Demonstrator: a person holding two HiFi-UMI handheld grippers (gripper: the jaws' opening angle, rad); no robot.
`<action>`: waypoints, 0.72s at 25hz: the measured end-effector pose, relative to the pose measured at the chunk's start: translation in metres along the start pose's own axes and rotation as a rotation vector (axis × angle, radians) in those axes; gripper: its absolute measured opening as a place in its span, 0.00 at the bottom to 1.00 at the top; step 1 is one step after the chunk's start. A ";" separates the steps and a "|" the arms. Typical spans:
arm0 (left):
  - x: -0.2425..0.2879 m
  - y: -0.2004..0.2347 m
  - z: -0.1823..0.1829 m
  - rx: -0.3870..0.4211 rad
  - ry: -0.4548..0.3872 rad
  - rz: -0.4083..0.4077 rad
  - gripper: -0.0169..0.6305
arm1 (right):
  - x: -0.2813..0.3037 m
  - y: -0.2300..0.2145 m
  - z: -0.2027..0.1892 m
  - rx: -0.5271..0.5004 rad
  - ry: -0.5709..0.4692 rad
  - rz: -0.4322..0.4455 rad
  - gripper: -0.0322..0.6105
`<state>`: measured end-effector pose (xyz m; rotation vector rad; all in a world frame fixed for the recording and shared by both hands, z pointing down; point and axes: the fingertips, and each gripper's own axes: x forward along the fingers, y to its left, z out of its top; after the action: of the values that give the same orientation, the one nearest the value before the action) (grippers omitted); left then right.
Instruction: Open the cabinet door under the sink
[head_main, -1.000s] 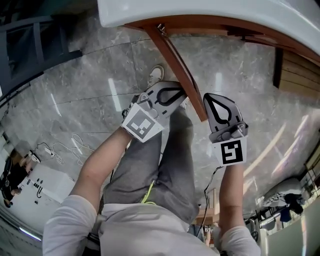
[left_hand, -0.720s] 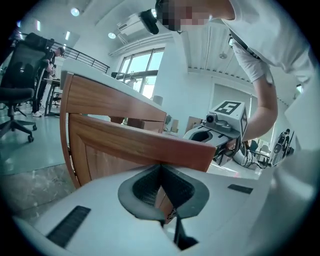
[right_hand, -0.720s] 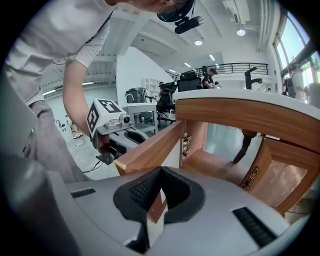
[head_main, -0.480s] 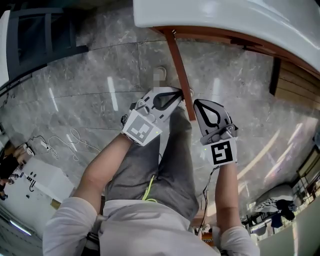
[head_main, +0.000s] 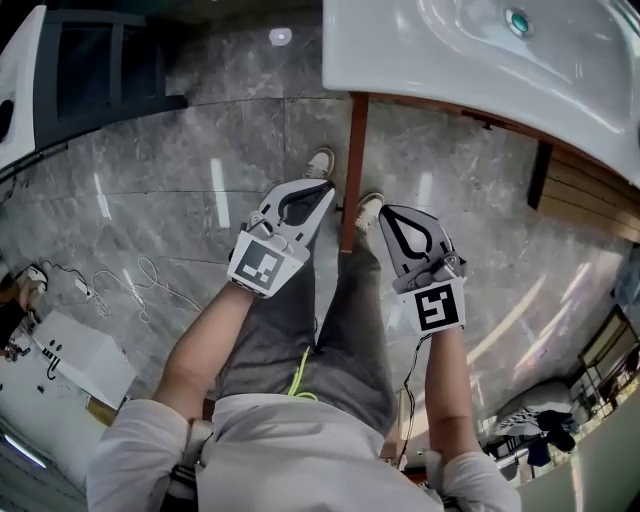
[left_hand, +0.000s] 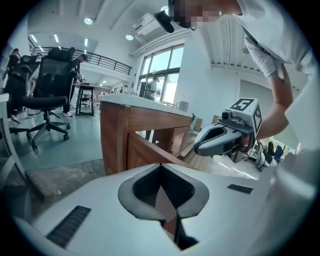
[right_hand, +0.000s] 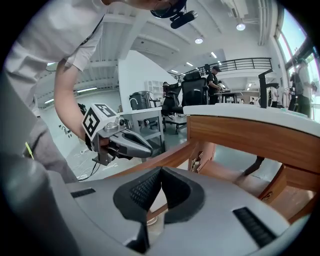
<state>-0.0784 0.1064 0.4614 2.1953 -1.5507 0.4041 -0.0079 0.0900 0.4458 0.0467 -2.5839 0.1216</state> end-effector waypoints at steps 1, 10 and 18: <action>0.001 0.003 0.007 0.003 -0.005 0.003 0.05 | 0.001 -0.005 0.007 -0.006 -0.002 -0.006 0.10; 0.003 0.007 0.063 0.026 -0.007 -0.008 0.05 | -0.010 -0.039 0.071 0.035 -0.055 -0.131 0.10; 0.008 -0.020 0.139 0.074 -0.021 -0.113 0.05 | -0.060 -0.064 0.130 0.143 -0.116 -0.293 0.10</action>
<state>-0.0573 0.0369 0.3412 2.3374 -1.4359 0.4103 -0.0213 0.0140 0.3092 0.4959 -2.6459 0.1988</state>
